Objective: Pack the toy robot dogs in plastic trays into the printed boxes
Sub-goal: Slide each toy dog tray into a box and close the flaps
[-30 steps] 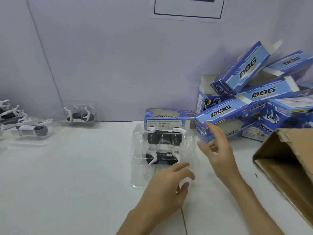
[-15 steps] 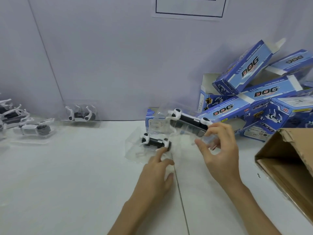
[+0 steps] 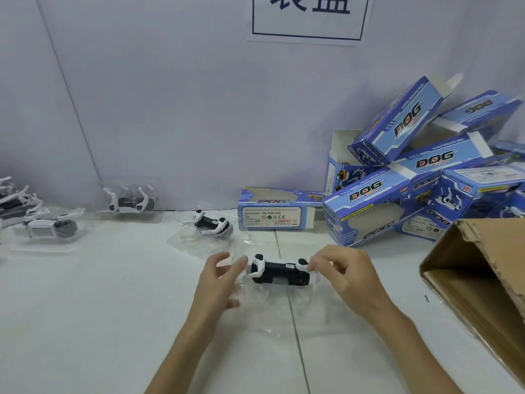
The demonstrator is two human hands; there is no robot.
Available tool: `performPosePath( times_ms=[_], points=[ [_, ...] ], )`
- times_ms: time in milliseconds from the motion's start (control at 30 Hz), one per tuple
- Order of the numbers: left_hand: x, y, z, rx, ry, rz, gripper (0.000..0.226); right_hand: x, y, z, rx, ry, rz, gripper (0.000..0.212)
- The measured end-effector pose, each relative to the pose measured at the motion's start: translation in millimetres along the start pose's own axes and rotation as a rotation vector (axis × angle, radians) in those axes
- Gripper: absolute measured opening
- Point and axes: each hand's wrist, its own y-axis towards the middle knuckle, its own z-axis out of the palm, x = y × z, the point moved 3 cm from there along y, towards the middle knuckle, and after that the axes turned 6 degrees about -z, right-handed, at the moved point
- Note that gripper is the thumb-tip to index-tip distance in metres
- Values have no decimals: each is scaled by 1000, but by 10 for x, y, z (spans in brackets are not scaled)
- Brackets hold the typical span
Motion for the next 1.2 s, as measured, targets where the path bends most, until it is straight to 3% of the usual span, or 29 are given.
performPosePath(
  times_ms=[67, 233, 467, 600, 700, 833, 933, 1067, 1200],
  points=[
    [-31, -35, 46, 17, 134, 78, 52, -59, 22, -58, -137, -113, -24, 8],
    [-23, -81, 140, 80, 277, 114, 46, -382, 60, -256, -297, -277, 161, 53],
    [-19, -117, 150, 50, 248, 109, 37, -622, 653, -289, -57, -626, 348, 107],
    [-13, -130, 133, 73, 287, 97, 33, -755, 786, -276, -3, -746, 384, 85],
    [-21, -102, 112, 45, 284, 106, 17, -685, 734, -297, -48, -646, 327, 72],
    [13, -62, 162, 63, 278, 94, 25, -344, 503, -422, -259, -402, 144, 66],
    [-20, -87, 173, 38, 212, 128, 18, -47, 257, -330, -402, -133, 25, 56],
    [-109, -59, 163, 83, -37, 59, 28, 259, 42, -54, -287, 233, -56, 57],
    [-163, -69, 127, 95, -108, 28, 34, 337, -18, -23, -220, 282, -152, 59]
  ],
)
